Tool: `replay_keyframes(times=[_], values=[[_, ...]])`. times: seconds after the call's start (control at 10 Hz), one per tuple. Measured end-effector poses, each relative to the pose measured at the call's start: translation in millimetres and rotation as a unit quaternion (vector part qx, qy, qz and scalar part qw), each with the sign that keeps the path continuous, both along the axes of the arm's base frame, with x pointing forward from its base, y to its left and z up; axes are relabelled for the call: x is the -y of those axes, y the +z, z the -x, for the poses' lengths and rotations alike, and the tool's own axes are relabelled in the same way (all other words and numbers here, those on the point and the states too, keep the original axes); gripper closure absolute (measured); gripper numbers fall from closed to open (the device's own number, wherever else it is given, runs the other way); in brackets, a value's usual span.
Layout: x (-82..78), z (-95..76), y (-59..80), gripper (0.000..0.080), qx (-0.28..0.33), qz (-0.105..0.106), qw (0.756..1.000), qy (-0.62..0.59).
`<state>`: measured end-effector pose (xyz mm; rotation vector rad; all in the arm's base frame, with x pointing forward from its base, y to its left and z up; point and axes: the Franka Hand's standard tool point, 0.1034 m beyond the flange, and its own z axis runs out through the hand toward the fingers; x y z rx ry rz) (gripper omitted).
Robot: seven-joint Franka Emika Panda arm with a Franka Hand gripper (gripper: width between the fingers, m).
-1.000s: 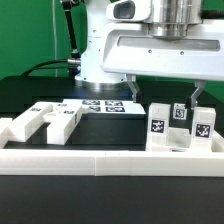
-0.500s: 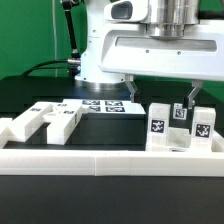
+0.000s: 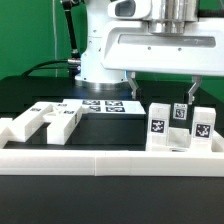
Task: Assemble chair
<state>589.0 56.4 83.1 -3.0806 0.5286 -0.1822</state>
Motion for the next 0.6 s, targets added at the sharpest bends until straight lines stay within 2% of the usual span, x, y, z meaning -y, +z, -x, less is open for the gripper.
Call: replay_keyframes(times=[0.1,0.5,0.6], values=[[1.6,2.2,-3.8,0.0151,0.001,0.002,1.000,0.000],[1.5,1.3,-4.3,0.0151,0.004,0.002,1.000,0.000],[1.3,4.3,-10.5,0.0151,0.025,0.008,1.000,0.005]])
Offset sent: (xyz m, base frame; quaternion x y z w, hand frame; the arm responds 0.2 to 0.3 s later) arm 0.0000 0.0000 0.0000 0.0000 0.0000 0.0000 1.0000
